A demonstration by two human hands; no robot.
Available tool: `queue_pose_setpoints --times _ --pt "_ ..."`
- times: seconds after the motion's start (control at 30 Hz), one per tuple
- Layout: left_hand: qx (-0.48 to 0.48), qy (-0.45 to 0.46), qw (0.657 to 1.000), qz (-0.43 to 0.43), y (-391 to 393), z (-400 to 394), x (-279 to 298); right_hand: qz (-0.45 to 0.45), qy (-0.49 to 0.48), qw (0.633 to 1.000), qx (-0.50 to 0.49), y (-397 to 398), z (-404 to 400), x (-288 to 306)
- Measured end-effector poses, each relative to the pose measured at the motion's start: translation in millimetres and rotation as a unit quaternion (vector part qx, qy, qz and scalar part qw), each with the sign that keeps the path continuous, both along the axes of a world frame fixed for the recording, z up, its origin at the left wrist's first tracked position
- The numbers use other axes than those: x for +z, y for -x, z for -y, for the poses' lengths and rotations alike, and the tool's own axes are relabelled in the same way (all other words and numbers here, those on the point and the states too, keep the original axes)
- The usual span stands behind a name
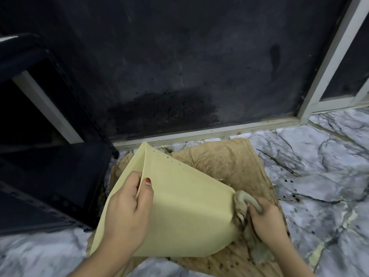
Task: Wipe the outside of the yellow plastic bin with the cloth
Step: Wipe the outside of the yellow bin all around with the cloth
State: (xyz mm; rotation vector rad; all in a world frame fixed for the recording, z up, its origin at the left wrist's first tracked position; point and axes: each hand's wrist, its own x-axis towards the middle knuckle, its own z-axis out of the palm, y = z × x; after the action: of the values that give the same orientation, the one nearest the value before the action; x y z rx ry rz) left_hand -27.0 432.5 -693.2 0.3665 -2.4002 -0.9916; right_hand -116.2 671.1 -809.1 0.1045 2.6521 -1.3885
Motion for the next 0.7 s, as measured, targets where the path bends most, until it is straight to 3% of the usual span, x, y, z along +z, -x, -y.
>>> queue_pose_setpoints --times 0.13,0.33,0.5,0.7 --pt "-0.007 0.020 1.000 0.007 -0.7 -0.2 0.7 -0.047 0.022 0.998 0.018 -21.5 14.5 12.8" --pt "-0.038 0.048 0.998 0.011 -2.2 -9.7 1.1 -0.177 0.138 0.965 0.138 -40.9 79.4 85.2" --pt "-0.059 0.062 0.996 0.011 -2.8 -8.9 1.6 -0.185 0.165 0.953 0.172 -21.4 111.8 115.5" --pt "-0.083 0.060 0.995 0.016 -10.3 -10.8 2.9 -0.148 0.113 0.973 0.133 19.2 105.0 93.4"
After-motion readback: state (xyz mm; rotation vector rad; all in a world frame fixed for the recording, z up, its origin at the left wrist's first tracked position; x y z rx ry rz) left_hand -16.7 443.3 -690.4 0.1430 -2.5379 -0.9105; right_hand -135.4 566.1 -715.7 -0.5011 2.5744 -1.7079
